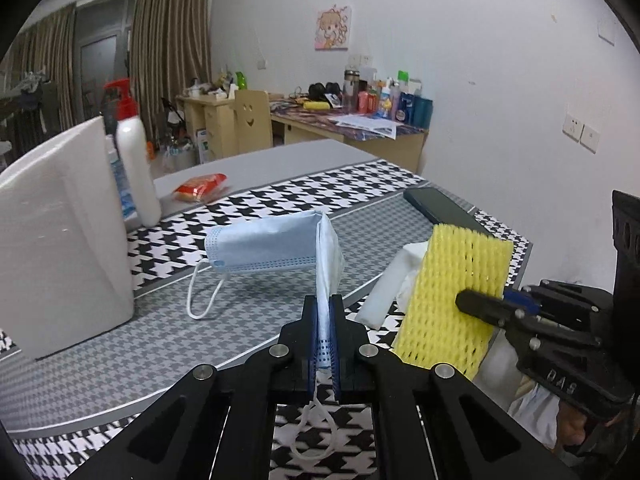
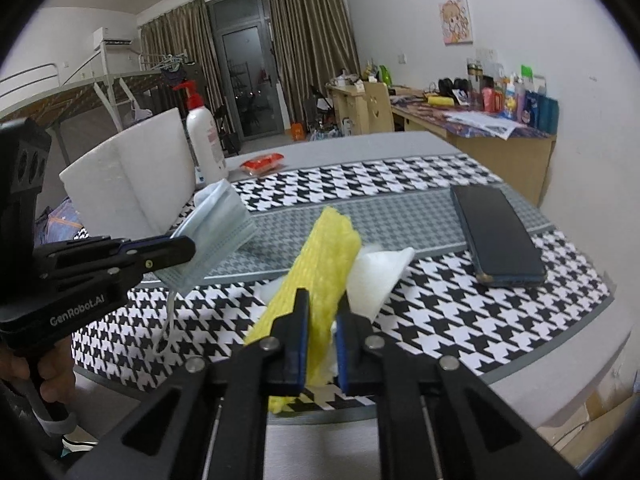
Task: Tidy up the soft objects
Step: 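Lift the mask with the left gripper while the right gripper lifts the sponge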
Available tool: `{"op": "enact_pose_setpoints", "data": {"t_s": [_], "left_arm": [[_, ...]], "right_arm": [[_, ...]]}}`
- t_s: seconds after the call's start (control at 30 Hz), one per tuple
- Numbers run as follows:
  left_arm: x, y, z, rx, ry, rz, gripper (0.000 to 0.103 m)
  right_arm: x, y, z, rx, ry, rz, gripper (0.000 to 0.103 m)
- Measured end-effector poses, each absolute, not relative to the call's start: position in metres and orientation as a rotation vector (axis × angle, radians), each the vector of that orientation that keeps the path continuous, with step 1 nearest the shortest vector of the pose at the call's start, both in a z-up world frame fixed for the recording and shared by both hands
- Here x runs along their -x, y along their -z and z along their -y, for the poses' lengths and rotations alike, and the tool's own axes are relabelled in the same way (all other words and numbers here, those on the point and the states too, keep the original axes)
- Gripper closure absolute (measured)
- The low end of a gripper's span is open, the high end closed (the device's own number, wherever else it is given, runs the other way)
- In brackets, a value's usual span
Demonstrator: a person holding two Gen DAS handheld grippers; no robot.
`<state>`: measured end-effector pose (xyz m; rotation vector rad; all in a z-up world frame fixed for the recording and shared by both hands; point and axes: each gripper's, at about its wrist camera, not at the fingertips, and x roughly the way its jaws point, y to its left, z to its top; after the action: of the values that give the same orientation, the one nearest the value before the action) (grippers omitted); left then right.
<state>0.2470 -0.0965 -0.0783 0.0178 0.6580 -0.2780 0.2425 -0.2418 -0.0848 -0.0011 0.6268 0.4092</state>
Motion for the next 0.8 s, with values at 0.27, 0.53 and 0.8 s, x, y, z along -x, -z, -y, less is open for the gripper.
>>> {"op": "enact_pose_setpoints", "data": {"t_s": [0.27,0.53,0.8], "left_arm": [[-0.228,0.072,0.08,0.0,0.258,-0.631,0.097],[-0.218,0.074,0.069,0.023,0.249,-0.628,0.097],[-0.211,0.075,0.061,0.033,0.242,-0.623,0.097]], "right_arm": [[-0.221,0.087,0.212,0.153,-0.401,-0.595,0.036],[-0.212,0.085,0.212,0.166,-0.371,-0.593,0.035],[-0.213,0.092,0.198,0.132,-0.429,-0.629,0.042]]}}
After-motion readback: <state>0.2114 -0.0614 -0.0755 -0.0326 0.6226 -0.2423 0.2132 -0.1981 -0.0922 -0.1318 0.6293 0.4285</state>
